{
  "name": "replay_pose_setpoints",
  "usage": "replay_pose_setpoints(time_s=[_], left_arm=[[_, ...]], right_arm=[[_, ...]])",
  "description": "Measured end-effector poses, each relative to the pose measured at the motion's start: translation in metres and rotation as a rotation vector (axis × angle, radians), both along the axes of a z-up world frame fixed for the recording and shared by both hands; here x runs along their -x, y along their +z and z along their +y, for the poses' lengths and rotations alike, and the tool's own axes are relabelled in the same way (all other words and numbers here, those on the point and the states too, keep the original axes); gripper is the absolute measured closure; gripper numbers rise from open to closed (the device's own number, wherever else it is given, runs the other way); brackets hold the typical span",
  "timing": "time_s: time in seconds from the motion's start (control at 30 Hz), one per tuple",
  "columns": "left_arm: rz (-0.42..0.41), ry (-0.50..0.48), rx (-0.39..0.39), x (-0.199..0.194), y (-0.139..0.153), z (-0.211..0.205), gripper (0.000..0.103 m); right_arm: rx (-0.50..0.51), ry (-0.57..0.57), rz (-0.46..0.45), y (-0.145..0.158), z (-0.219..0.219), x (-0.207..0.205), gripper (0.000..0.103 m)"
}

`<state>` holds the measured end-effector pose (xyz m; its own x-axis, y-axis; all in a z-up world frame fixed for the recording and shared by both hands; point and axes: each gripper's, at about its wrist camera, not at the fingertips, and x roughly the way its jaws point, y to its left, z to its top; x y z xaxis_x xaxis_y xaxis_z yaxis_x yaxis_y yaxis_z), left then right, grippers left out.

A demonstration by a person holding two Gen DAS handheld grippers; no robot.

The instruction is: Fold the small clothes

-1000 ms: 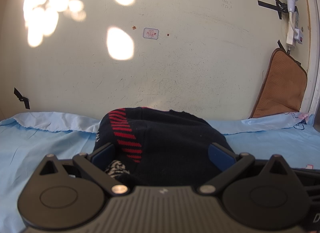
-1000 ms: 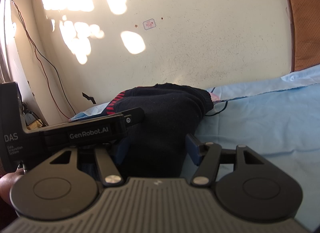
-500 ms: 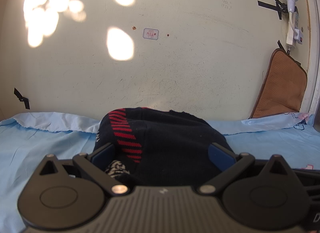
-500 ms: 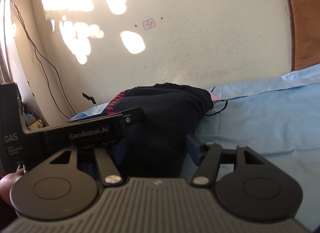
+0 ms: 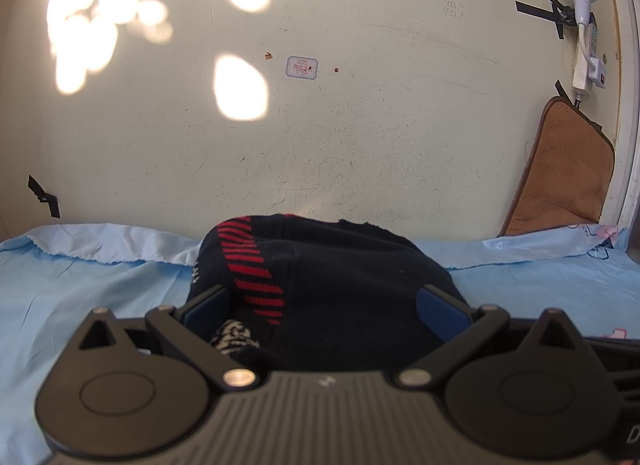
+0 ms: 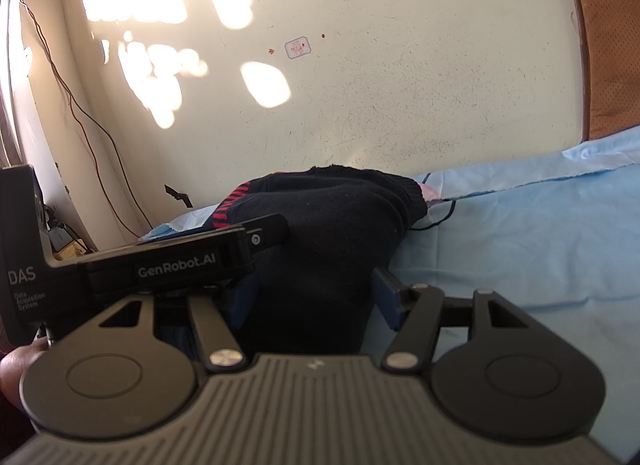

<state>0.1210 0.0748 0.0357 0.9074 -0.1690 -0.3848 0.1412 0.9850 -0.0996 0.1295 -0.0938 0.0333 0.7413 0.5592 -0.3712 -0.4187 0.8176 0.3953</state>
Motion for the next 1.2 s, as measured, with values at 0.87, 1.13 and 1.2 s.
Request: replay_pose_setpoints(time_s=[0.87,1.13,1.2], left_arm=[[0.169,0.183,0.376,-0.017,0.014,0.094,0.0],[0.345,0.116,0.522,-0.036,-0.015,0.109,0.0],[0.33,0.099,0.527,-0.034,-0.017,0.104,0.0]], right_arm=[[-0.105,-0.084,0.022,0.01,-0.019,0.0,0.017],[-0.19,0.069,0.295,-0.003,-0.016,-0.059,0.012],[-0.244,0.113,0.41,-0.017,-0.012,-0.078,0.011]])
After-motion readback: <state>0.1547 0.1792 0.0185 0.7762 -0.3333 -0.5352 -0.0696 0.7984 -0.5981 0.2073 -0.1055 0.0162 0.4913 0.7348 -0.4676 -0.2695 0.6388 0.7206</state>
